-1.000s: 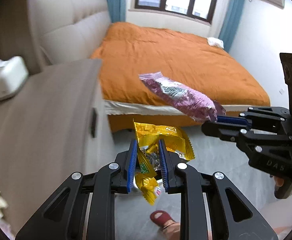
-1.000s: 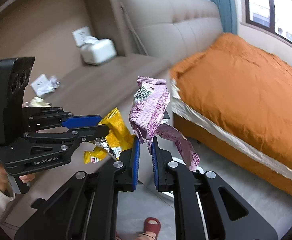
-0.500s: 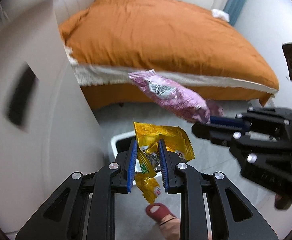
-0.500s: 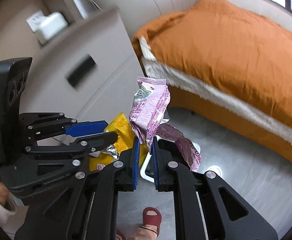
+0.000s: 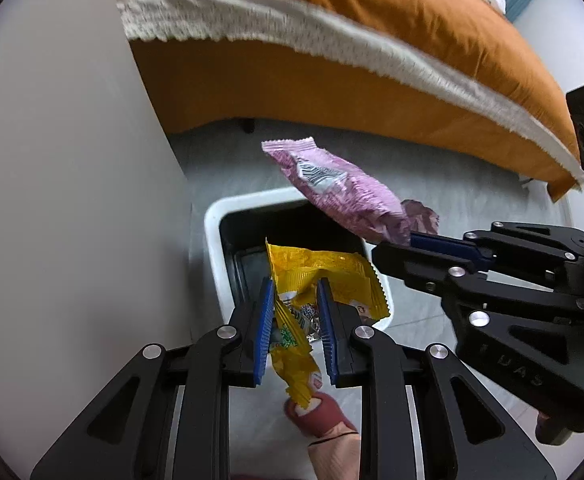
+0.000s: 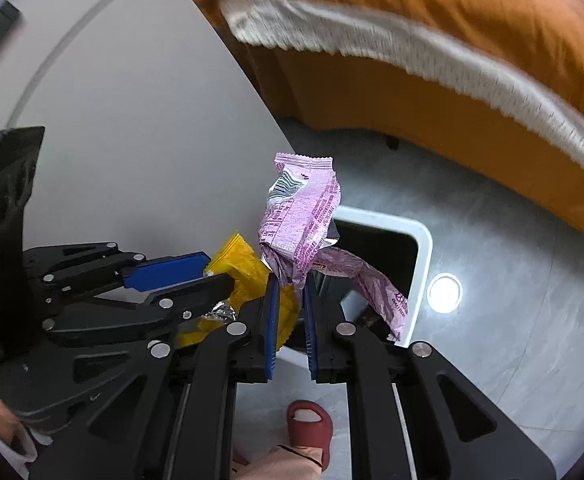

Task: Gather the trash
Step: 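Carry both wrappers to the white bin and open both tools over it, then move both tools back from the bin to the desk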

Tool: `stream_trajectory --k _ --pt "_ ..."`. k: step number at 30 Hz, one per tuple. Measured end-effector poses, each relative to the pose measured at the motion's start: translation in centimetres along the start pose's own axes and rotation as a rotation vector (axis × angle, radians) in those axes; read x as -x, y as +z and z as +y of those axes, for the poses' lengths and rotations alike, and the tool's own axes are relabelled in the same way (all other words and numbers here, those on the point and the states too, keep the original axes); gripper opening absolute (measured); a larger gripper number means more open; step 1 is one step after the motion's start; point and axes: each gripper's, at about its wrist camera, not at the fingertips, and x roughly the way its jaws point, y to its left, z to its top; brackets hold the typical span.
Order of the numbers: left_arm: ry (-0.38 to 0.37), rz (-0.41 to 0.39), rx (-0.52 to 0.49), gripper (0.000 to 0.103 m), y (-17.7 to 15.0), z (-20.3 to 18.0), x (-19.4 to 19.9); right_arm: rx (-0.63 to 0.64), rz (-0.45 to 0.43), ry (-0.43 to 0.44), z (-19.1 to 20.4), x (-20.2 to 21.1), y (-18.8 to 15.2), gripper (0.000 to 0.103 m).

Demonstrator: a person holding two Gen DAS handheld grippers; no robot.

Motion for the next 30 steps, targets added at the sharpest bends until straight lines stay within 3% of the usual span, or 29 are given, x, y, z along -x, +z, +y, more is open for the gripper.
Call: stream_trajectory --k 4,5,6,7,8,10,11,17,19,25,30 --pt "0.009 0.013 0.012 0.024 -0.1 0.1 -2.1 -0.016 0.029 -0.015 -1.1 -2.2 -0.3 0.024" --pt "0.021 0.022 0.031 0.035 0.0 0.5 -2.9 -0.04 0.043 -0.025 -1.8 -2.6 -0.3 0.04" --pt "0.033 0.031 0.063 0.055 -0.1 1.2 -3.5 -0.087 0.057 -0.036 -3.2 -3.1 -0.3 0.063" --pt "0.045 0.037 0.099 0.07 -0.2 2.1 -3.9 -0.12 0.06 -0.015 -4.3 -3.1 -0.4 0.077" --pt "0.044 0.042 0.152 0.099 -0.4 3.4 -4.2 -0.157 0.048 0.012 -5.4 -2.9 -0.4 0.099" --pt "-0.045 0.037 0.253 0.098 -0.8 5.5 -4.1 -0.194 0.033 0.015 -6.7 -2.4 -0.3 0.098" --pt "-0.054 0.034 0.269 0.098 -0.9 5.8 -4.1 -0.199 0.031 0.032 -7.1 -2.3 -0.2 0.098" --pt "0.026 0.047 0.149 0.098 -0.8 3.7 -3.3 -0.163 -0.001 0.024 -6.1 -0.2 0.8 0.099" --pt "0.017 0.05 0.139 0.098 -0.5 3.0 -2.5 -0.145 -0.007 0.022 -5.3 1.0 1.3 0.098" --pt "0.013 0.042 0.122 0.098 -0.9 1.6 2.3 -0.113 -0.024 0.011 -3.5 6.0 2.0 0.098" --pt "0.018 -0.023 0.118 0.098 -1.0 -0.4 9.5 -0.087 -0.072 -0.003 -1.5 12.4 2.9 0.099"
